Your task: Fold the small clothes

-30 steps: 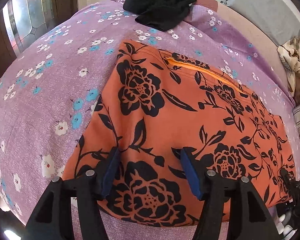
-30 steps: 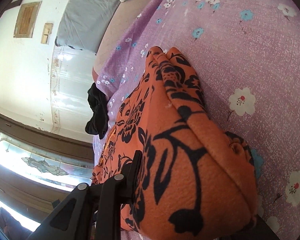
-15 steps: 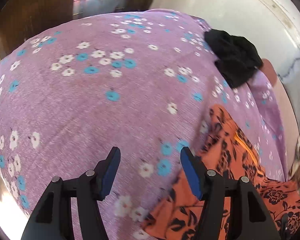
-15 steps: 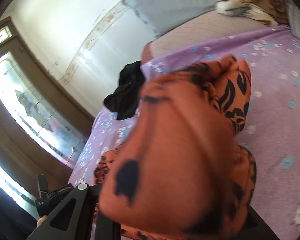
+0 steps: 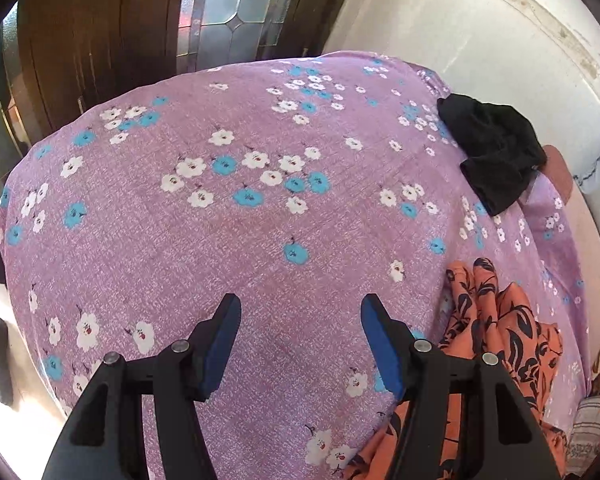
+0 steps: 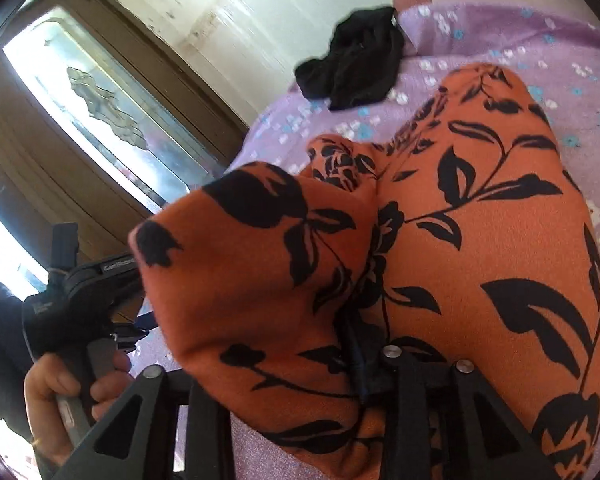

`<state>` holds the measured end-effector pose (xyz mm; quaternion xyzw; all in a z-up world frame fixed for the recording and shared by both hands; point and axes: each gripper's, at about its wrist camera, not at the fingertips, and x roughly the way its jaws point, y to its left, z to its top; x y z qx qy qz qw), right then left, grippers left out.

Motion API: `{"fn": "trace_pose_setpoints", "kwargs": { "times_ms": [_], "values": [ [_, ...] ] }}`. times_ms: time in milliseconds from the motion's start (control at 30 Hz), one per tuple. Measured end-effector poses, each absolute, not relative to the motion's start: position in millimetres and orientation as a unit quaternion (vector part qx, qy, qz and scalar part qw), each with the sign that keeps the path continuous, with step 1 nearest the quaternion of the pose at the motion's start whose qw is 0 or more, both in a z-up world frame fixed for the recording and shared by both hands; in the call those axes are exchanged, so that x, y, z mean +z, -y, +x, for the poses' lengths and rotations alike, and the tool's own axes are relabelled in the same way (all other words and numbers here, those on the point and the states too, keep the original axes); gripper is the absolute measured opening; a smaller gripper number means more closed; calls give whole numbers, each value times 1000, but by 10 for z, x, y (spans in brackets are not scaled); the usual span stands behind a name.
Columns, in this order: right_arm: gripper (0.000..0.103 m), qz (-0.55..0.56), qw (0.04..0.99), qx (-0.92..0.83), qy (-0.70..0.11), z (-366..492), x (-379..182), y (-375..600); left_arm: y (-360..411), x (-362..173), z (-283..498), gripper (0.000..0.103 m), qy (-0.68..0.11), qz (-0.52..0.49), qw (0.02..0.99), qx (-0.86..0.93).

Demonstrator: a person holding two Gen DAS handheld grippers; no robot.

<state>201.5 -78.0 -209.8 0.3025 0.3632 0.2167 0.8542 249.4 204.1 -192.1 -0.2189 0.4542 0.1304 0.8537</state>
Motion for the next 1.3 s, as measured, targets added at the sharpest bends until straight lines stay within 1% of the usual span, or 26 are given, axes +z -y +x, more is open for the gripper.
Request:
{"fn": "trace_pose_setpoints", "kwargs": {
  "times_ms": [33,67,100,167,200,333,367,400,467,533,600,667,700,733,767,800,867,900,933,967,1067,1133,1167,1267,1300],
  "values": [
    [66,301,850,246,-356,1981,-2058,767,-2033,-1906,2495,63,-451,-220,857,120],
    [79,288,849,269,-351,1942,-1999,736,-2019,-1879,2487,63,-448,-220,860,108],
    [86,272,851,286,-347,1894,-1963,704,-2003,-1855,2489,63,-443,-221,863,99],
    [86,246,853,310,-340,1784,-1922,699,-1961,-1789,2481,63,-427,-222,873,81],
    [86,252,849,320,-337,1759,-1924,739,-1940,-1746,2473,63,-418,-223,878,73],
    [84,323,830,340,-301,1629,-1926,1126,-1784,-1574,2415,63,-381,-218,898,24],
    [82,338,832,326,-294,1633,-1923,1227,-1702,-1518,2391,63,-367,-219,904,-6],
    [78,349,838,303,-291,1629,-1932,1337,-1634,-1471,2367,64,-358,-217,908,-28],
    [75,372,839,260,-299,1677,-2029,1502,-1420,-1369,2316,66,-341,-195,916,-76],
    [62,417,815,234,-327,1761,-2277,1644,-1146,-1317,2271,71,-333,-163,921,-120],
    [19,436,802,208,-352,1802,-2535,1717,-887,-1361,2273,78,-353,-134,914,-149],
    [4,466,790,208,-339,1781,-2701,1851,-642,-1551,2345,79,-408,-93,896,-147],
    [1,482,783,207,-335,1746,-2756,1890,-554,-1664,2394,79,-435,-69,887,-135],
    [1,487,780,208,-333,1775,-2782,1891,-484,-1869,2485,79,-481,-31,871,-92],
    [1,482,783,208,-334,1776,-2775,1890,-498,-2018,2549,80,-511,-14,858,-55],
    [1,468,789,208,-341,1786,-2736,1870,-574,-2141,2603,87,-534,-25,845,-37],
    [0,434,800,203,-361,1870,-2610,1806,-908,-2282,2685,90,-565,-143,812,-41],
    [0,423,802,202,-370,1914,-2534,1811,-1005,-2283,2694,90,-566,-169,806,-48],
    [1,415,805,202,-372,1977,-2462,1815,-1043,-2278,2695,90,-566,-174,804,-53],
    [6,408,814,198,-365,2064,-2378,1829,-1046,-2277,2684,90,-566,-171,805,-55],
    [8,407,821,178,-359,2504,-2216,1840,-928,-2273,2617,91,-558,-125,819,-49],
    [8,416,810,165,-380,2803,-2212,1865,-878,-2275,2579,91,-554,-109,824,-48],
    [8,421,803,149,-395,2932,-2252,1885,-891,-2282,2574,92,-554,-112,823,-50],
    [5,435,759,101,-473,3453,-2676,1877,-903,-2301,2579,96,-553,-103,825,-56],
    [0,467,742,120,-466,3520,-2819,1909,-880,-2305,2561,98,-552,-94,827,-55]
  ]
}}
